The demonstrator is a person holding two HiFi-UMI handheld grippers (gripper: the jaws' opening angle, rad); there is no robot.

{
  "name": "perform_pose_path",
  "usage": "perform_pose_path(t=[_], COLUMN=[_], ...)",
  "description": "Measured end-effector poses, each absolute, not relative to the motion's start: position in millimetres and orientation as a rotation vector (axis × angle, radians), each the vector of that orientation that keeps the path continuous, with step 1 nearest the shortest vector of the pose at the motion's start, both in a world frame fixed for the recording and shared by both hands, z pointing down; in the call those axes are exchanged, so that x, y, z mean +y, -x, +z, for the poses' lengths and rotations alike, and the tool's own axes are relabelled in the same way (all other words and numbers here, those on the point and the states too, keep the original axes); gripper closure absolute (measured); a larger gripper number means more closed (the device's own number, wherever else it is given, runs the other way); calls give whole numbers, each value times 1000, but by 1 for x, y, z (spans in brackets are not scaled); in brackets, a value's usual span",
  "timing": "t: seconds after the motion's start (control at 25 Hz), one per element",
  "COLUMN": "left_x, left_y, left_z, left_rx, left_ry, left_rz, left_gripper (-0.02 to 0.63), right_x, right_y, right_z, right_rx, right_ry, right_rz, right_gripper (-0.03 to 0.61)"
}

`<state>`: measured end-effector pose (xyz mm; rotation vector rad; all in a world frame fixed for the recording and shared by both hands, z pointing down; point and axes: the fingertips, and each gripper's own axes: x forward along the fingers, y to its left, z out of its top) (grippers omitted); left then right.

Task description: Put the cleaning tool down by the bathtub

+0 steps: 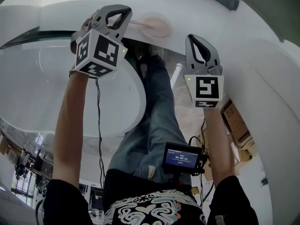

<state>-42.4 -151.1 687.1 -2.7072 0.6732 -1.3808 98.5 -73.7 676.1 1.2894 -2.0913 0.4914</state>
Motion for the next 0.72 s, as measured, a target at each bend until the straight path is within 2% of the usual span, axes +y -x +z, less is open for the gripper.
perform_pose_path(t=[0.72], left_x=[-136], left_y=[67], left_z=[543], left_rx=[1179], left_ry=[2738], left_rz=[-836], left_gripper=[597], right_x=[-73], right_y=[-83], right_z=[574], right_rx=[-2175], right_ry=[-1365], right_rz=[354], right_gripper=[551])
